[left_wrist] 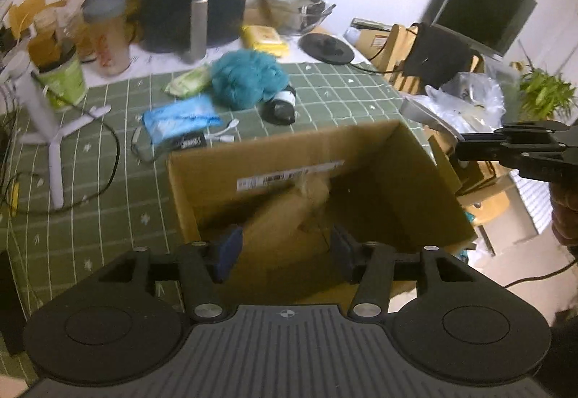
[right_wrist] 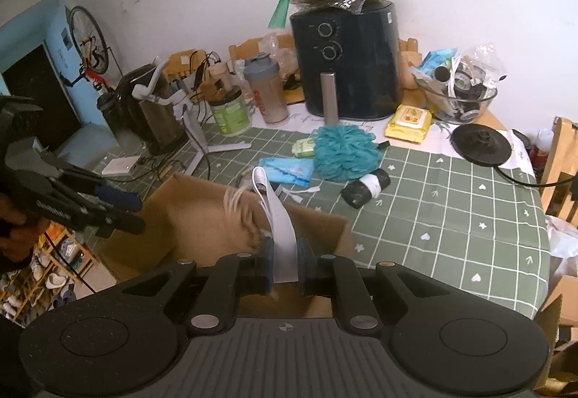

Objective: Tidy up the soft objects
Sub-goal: 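Lower the burlap pouch into the box and open the left gripper while the right carries the strap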

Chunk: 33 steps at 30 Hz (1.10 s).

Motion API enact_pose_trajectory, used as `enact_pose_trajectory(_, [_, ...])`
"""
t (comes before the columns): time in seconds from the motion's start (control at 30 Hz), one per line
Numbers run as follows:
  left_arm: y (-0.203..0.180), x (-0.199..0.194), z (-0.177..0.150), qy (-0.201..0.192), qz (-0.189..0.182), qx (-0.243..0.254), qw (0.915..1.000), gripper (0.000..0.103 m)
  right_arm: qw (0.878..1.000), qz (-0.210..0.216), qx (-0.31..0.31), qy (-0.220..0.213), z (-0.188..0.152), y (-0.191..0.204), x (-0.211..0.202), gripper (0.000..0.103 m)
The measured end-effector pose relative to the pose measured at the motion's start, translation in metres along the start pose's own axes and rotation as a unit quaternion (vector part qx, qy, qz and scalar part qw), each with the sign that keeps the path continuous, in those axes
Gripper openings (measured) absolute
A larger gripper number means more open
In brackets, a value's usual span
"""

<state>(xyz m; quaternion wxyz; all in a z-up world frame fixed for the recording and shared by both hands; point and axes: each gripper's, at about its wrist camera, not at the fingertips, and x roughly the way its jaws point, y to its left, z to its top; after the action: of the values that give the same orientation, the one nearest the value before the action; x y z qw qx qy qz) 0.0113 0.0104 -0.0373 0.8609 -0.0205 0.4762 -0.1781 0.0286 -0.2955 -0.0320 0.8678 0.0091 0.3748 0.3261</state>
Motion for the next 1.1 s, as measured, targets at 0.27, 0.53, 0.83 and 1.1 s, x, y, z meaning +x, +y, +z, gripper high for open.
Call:
enact_pose_trajectory(0.27, [-0.002,-0.011,-0.019,-0.008,0.006,-0.050,0.9987,0.053,1.000,0.011,0.002,0.015,-0.014,0.008,0.003,0.016])
enact_pose_trajectory(0.53, [-0.008,-0.022,-0.033,-0.023,0.015,-0.071,0.9971,0.053,1.000,0.021,-0.013,0.017,-0.003,0.018,0.011,0.016])
enact_pose_trajectory(0.83, [-0.006,-0.034,-0.041,-0.040,0.034,-0.097,0.9939,0.053,0.999,0.006,-0.003,0.045,0.012,0.022,0.037,0.053])
enact_pose_trajectory(1.1, [0.000,-0.040,-0.042,-0.046,0.049,-0.117,0.9909,0.053,0.998,0.007,-0.006,0.055,0.002,0.024,0.043,0.092])
